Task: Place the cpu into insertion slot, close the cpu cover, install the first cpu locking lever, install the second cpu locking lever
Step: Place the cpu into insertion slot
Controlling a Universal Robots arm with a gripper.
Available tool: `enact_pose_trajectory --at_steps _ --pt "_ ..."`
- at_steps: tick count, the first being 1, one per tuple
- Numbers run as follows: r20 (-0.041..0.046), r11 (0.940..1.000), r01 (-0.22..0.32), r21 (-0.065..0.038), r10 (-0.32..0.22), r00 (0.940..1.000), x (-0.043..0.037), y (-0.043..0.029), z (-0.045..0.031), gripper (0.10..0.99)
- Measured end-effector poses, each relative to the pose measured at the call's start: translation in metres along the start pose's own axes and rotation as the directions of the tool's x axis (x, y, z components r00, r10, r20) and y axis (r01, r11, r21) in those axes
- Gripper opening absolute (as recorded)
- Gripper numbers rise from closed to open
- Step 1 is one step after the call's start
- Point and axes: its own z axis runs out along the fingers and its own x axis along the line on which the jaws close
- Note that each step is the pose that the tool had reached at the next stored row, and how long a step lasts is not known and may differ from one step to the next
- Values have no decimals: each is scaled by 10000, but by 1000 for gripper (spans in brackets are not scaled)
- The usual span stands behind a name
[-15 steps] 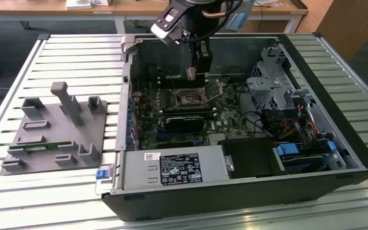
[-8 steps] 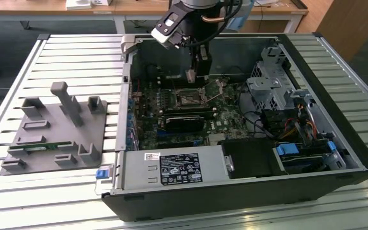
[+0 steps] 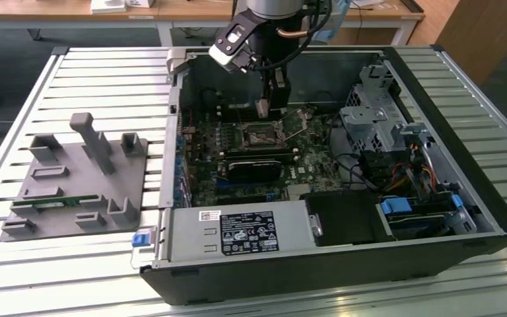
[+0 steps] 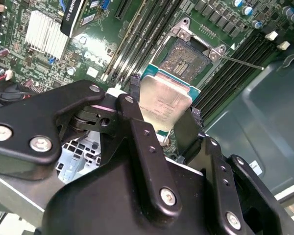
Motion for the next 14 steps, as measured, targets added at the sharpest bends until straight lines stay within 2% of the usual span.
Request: enact_pose_trajectory --at_steps 7,13,14 --pt "9 10000 -1 0 1 10000 26 -8 100 525" --pt "24 10000 -17 0 17 10000 132 -13 218 525" --pt "29 10000 -39 0 39 10000 176 -15 255 525"
